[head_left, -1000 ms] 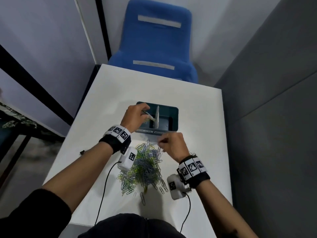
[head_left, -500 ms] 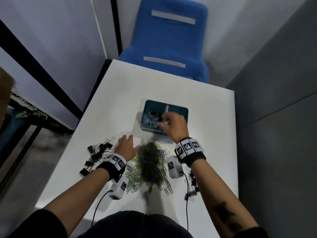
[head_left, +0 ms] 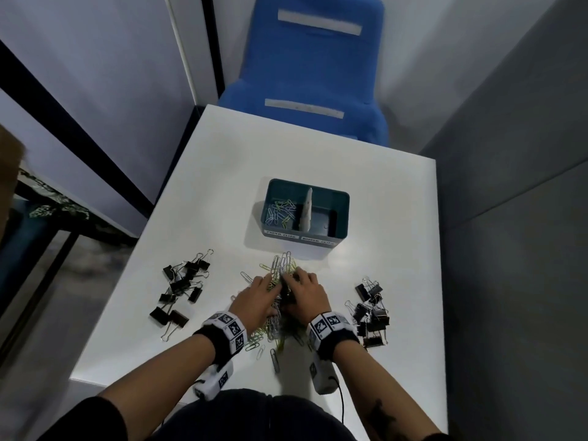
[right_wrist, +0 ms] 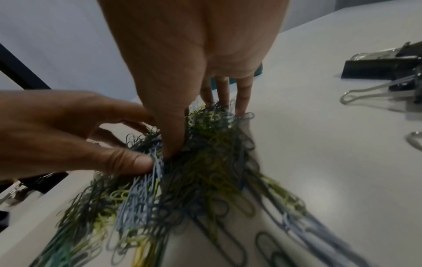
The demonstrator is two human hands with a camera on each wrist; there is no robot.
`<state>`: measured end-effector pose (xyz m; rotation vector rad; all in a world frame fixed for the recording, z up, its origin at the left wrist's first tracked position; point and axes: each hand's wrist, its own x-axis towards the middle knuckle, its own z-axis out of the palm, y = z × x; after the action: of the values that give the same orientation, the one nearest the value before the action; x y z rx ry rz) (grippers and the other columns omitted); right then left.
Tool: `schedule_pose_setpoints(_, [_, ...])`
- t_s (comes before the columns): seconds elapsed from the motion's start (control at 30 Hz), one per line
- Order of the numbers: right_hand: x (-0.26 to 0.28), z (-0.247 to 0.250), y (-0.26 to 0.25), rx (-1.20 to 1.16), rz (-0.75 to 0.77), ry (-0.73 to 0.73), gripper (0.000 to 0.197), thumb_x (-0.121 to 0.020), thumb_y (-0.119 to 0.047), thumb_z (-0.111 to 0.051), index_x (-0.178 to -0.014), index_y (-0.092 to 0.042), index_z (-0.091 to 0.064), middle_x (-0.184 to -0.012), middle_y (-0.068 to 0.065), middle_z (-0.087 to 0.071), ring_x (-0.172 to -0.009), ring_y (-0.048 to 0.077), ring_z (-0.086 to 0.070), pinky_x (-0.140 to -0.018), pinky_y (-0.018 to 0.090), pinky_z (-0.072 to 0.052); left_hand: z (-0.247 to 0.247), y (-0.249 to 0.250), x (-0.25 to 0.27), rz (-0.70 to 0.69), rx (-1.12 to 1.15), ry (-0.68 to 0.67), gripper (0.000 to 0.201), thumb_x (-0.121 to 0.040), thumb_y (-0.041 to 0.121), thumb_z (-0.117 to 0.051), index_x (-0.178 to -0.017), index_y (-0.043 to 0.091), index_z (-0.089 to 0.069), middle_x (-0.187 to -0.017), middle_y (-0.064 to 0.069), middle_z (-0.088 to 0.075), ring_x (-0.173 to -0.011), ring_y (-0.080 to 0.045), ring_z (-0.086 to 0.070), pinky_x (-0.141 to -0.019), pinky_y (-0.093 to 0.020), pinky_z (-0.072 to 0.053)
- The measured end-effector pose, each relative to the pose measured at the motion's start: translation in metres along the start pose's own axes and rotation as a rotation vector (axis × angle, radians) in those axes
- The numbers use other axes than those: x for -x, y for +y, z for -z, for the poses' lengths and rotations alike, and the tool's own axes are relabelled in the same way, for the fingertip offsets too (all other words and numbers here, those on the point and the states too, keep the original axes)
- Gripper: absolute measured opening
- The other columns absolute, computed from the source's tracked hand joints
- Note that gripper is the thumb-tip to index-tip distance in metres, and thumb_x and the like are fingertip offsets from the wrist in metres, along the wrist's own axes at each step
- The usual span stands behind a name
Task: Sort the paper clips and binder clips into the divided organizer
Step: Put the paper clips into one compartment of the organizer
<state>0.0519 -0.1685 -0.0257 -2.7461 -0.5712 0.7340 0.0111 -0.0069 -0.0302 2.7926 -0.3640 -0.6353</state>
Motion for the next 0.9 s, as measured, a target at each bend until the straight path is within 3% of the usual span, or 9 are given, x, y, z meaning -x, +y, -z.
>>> schedule_pose_setpoints(0.1, [0.002, -0.003, -0.005, -0.095, -0.034, 0.048, 0.057, -0.078, -0.024, -0.072, -0.130, -0.023, -0.049, -0.129, 0.009, -0.043, -0.116, 0.030, -0.041, -0.077, 0.042, -0.052, 0.001, -0.003, -0.002, 0.002, 0.043, 0.068, 0.060, -0.085, 0.016, -0.069, -0.138, 0.017, -0.042, -0.124, -0.014, -0.047, -0.110, -0.032, -0.049, -0.068, -0.041, -0.054])
schedule_pose_setpoints(0.17, [0.002, -0.003, -0.007, -0.138, -0.065, 0.042, 0.049, -0.080, -0.018, -0.069, -0.125, -0.024, -0.051, -0.123, 0.008, -0.043, -0.111, 0.028, -0.042, -0.074, 0.041, -0.050, 0.001, -0.004, -0.004, 0.010, 0.100, 0.098, 0.054, -0.082, 0.007, -0.069, -0.131, 0.017, -0.049, -0.112, -0.012, -0.049, -0.096, -0.029, -0.053, -0.063, -0.039, -0.053])
schedule_pose_setpoints(0.37, [0.002, 0.009, -0.008, -0.211, -0.092, 0.116, 0.031, -0.080, 0.001, -0.057, -0.105, -0.016, -0.065, -0.102, 0.012, -0.056, -0.088, 0.037, -0.058, -0.074, 0.042, -0.052, 0.014, -0.006, -0.009, 0.044, 0.210, 0.139, 0.013, -0.086, 0.007, -0.063, -0.098, 0.013, -0.062, -0.096, -0.006, -0.056, -0.083, -0.025, -0.057, -0.068, -0.033, -0.046])
schedule_pose_setpoints(0.47, [0.004, 0.015, -0.007, -0.228, -0.093, 0.134, 0.029, -0.079, 0.003, -0.056, -0.096, -0.016, -0.070, -0.094, 0.012, -0.062, -0.083, 0.035, -0.060, -0.074, 0.041, -0.052, 0.023, -0.006, -0.008, 0.029, 0.250, 0.175, 0.003, -0.088, 0.011, -0.065, -0.090, 0.013, -0.066, -0.090, -0.004, -0.061, -0.079, -0.022, -0.059, -0.068, -0.028, -0.046])
schedule_pose_setpoints(0.53, [0.006, 0.020, -0.006, -0.229, -0.090, 0.143, 0.026, -0.077, 0.002, -0.056, -0.092, -0.014, -0.071, -0.092, 0.012, -0.066, -0.083, 0.034, -0.061, -0.073, 0.040, -0.052, 0.035, -0.004, -0.008, 0.033, 0.286, 0.207, 0.006, -0.089, 0.013, -0.066, -0.083, 0.015, -0.067, -0.085, 0.001, -0.060, -0.073, -0.015, -0.058, -0.065, -0.023, -0.044])
schedule_pose_setpoints(0.7, [0.017, 0.034, -0.001, -0.272, -0.055, 0.181, 0.023, -0.076, -0.002, -0.062, -0.090, -0.015, -0.074, -0.089, 0.007, -0.072, -0.084, 0.027, -0.063, -0.074, 0.034, -0.051, 0.091, 0.008, -0.013, 0.014, 0.458, 0.313, 0.007, -0.090, 0.013, -0.064, -0.088, 0.012, -0.070, -0.085, 0.002, -0.063, -0.075, -0.010, -0.059, -0.072, -0.024, -0.051])
schedule_pose_setpoints(0.8, [0.024, 0.044, 0.003, -0.342, -0.053, 0.220, 0.018, -0.075, -0.005, -0.069, -0.085, -0.018, -0.076, -0.084, 0.002, -0.074, -0.079, 0.019, -0.066, -0.074, 0.029, -0.053, 0.133, 0.014, -0.026, 0.017, 0.543, 0.458, 0.008, -0.090, 0.013, -0.063, -0.093, 0.010, -0.070, -0.088, 0.003, -0.064, -0.078, -0.009, -0.060, -0.075, -0.020, -0.050])
schedule_pose_setpoints(0.9, [0.030, 0.061, 0.003, -0.411, -0.064, 0.252, 0.017, -0.074, -0.003, -0.072, -0.083, -0.018, -0.077, -0.081, 0.001, -0.074, -0.072, 0.013, -0.066, -0.073, 0.025, -0.054, 0.167, 0.014, -0.051, 0.037, 0.585, 0.582, 0.009, -0.087, 0.014, -0.068, -0.095, 0.012, -0.072, -0.088, 0.001, -0.067, -0.080, -0.012, -0.063, -0.077, -0.026, -0.052])
